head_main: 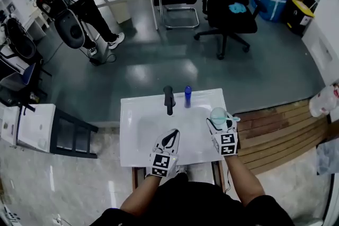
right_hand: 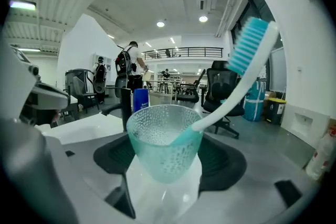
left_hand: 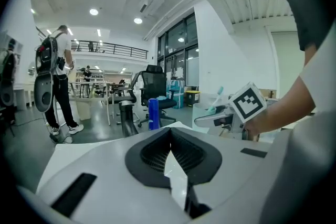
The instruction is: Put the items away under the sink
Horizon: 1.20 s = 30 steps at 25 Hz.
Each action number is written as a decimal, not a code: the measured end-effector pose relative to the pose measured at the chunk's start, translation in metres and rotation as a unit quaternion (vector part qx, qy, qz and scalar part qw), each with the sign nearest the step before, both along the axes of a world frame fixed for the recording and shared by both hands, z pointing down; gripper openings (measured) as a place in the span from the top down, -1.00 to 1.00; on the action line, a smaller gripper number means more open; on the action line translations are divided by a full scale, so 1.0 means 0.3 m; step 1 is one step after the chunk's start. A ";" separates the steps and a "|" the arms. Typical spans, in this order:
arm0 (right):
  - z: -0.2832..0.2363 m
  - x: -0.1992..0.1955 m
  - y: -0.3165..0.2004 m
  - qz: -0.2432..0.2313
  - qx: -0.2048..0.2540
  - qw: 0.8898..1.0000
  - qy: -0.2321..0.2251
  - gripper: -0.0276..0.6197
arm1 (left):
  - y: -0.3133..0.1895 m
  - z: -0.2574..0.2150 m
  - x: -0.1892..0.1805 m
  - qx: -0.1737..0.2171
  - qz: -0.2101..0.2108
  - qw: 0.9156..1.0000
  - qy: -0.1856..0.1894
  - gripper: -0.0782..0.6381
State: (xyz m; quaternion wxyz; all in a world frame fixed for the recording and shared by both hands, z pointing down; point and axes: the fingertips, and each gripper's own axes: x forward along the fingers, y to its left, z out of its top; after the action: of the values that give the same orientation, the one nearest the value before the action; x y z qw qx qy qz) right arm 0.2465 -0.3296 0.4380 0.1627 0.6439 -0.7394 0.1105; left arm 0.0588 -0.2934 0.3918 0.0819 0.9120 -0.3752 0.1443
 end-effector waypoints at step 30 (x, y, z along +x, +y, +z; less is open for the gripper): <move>-0.147 -0.239 0.982 -0.091 0.039 0.995 -0.008 -0.25 | 0.842 -0.060 -0.178 0.025 -0.127 0.992 0.008 0.73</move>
State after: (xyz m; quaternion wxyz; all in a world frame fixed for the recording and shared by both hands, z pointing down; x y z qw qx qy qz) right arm 0.1747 -0.0350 0.3941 0.1410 0.5788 -0.8001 0.0709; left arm 0.0054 -0.0409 0.3737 0.0798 0.8597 -0.4909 0.1159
